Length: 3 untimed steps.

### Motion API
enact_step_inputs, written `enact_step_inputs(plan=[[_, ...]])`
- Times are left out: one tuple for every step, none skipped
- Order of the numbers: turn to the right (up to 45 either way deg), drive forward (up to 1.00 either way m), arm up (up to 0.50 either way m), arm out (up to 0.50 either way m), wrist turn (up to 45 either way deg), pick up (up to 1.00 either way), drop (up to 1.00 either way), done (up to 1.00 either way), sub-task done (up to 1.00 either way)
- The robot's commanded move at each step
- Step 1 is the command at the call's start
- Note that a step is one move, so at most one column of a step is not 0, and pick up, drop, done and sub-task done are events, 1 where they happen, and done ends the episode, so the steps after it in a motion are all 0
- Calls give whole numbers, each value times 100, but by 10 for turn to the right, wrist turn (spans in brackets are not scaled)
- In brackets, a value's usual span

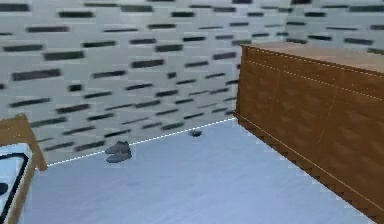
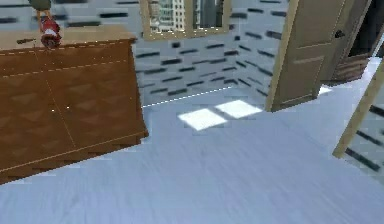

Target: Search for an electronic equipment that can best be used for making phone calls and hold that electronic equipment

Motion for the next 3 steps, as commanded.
enact_step_inputs(plan=[[-300, 0, 0, 0, 0, 0, 0, 0, 0], [0, 50, 0, 0, 0, 0, 0, 0, 0], [-450, 0, 0, 0, 0, 0, 0, 0, 0]])
